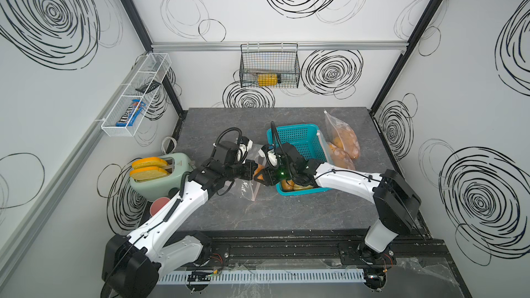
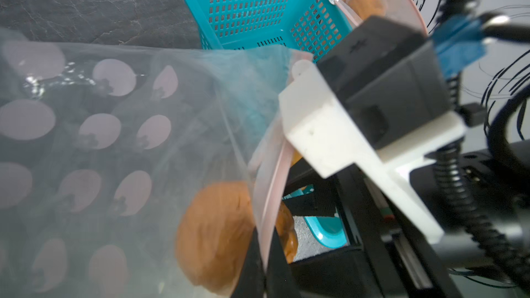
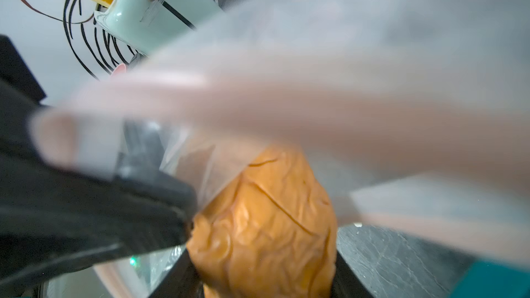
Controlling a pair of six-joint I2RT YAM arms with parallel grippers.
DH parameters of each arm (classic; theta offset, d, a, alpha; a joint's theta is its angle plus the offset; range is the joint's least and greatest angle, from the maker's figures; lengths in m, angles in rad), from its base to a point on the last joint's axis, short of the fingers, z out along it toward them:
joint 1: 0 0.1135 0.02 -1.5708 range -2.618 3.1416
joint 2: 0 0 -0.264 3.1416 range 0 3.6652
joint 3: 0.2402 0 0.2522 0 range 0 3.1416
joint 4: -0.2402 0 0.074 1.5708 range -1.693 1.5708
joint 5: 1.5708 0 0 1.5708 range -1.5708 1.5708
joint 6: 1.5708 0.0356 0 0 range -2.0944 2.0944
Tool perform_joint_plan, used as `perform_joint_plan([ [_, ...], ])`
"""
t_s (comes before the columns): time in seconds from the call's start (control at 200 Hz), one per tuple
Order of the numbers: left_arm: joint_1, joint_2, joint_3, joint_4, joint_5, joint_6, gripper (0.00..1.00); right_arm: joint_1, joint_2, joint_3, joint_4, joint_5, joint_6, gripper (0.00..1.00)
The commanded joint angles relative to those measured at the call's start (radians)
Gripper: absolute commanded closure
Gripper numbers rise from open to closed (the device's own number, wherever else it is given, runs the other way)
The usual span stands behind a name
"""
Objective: Put the potatoes into a zipper bag and zip it
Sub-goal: Place the potato into the zipper food storage bag.
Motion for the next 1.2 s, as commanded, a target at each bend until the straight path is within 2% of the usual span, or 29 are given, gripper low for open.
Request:
perform_joint_plan([
  [0.0,-0.016,-0.004,-0.018,0.043,0.02,0.022,1.0,-0.012,-0.012,0.023,0.026,-0.012,0.054,0.55],
  [0.27,-0.032,-0.003,-0.029,0.045,0.014,0.03,1.0,-0.054,-0.008,0.012,0.069,0.012,0.163,0.52],
  [0.555,-0.026,-0.01,-0.034,0.045,0.005,0.031,1.0,-0.065,-0.006,0.006,0.104,-0.037,0.229,0.39],
  [0.871,0.004,-0.019,-0.047,0.053,0.007,0.009,1.0,-0.064,-0.027,-0.01,0.1,-0.085,0.241,0.33],
  [1.196,0.068,-0.015,-0.073,0.064,0.058,-0.008,1.0,-0.062,-0.09,-0.049,0.069,-0.139,0.169,0.3],
])
